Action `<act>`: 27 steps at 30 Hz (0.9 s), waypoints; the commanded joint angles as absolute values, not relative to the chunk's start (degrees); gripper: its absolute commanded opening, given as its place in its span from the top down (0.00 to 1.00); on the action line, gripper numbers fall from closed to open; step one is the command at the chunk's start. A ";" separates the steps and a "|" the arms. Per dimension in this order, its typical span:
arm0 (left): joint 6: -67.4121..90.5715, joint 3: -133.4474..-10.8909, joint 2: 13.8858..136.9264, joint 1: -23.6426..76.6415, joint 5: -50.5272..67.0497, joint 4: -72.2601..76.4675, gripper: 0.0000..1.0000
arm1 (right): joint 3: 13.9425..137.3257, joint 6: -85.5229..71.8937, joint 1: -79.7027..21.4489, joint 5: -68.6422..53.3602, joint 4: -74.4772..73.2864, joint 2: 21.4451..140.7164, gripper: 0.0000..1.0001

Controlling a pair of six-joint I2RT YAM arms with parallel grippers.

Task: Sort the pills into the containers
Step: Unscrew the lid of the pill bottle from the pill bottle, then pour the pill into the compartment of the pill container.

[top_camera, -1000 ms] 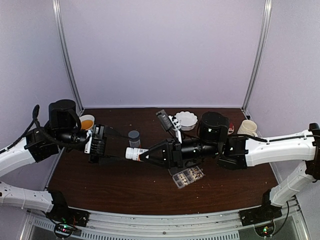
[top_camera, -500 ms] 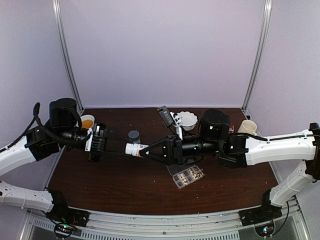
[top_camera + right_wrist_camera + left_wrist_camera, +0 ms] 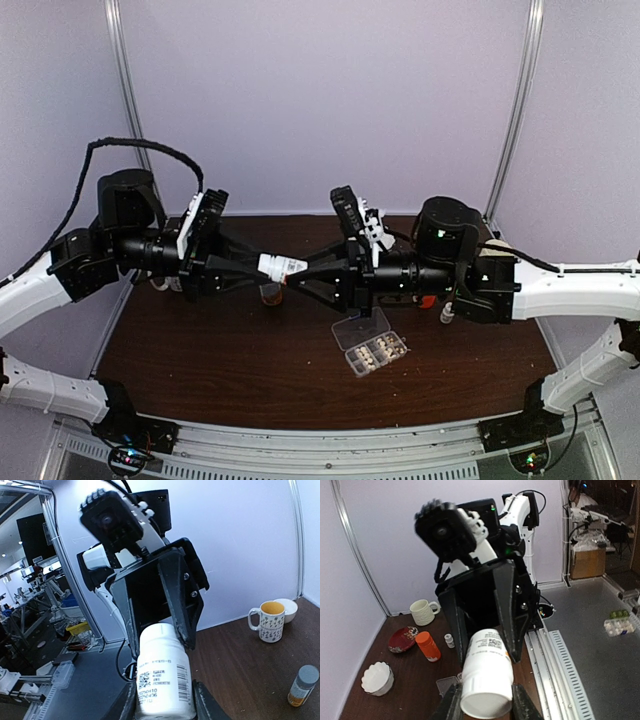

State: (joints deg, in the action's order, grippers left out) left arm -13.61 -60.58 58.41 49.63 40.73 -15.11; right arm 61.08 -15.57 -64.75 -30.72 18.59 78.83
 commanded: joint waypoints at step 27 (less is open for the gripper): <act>51.13 -73.21 62.51 46.57 30.19 -17.38 1.00 | 45.62 15.89 -65.65 -5.57 27.78 66.61 1.00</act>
